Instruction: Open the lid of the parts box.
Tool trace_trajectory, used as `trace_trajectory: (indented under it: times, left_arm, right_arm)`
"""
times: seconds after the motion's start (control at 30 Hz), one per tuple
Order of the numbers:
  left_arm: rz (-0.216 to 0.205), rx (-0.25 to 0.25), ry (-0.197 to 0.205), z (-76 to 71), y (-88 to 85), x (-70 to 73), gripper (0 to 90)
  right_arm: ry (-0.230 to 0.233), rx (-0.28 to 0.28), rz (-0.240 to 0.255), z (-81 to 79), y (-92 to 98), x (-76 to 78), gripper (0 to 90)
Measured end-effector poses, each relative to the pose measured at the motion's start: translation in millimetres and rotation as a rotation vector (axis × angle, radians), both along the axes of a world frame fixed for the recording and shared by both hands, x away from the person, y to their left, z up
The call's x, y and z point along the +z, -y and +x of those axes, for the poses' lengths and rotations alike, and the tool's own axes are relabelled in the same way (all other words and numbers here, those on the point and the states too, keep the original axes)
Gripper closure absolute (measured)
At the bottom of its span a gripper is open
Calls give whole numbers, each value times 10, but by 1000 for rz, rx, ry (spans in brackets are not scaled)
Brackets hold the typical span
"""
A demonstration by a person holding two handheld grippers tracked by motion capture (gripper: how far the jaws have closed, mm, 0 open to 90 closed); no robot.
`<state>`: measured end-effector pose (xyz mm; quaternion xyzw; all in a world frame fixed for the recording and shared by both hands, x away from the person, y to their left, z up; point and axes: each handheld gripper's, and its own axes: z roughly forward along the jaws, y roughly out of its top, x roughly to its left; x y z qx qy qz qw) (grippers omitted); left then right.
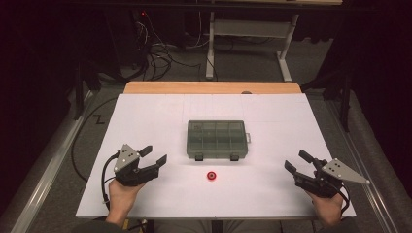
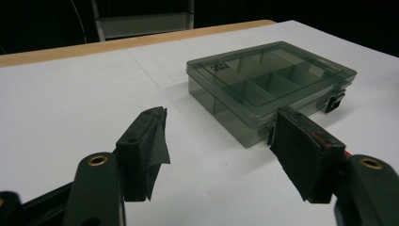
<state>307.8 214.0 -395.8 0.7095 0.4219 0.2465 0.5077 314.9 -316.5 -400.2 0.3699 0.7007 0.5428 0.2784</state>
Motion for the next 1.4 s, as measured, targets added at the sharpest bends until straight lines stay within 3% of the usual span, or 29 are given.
trace_trajectory:
  times: [0.57,1.4]
  left_arm:
    - [-14,-24,-12,42,12,5,368]
    - [-33,-21,2,65,15,12,363]
  right_arm:
    - [-3,-33,16,1,11,11,338]
    - [46,-48,16,3,13,30,390]
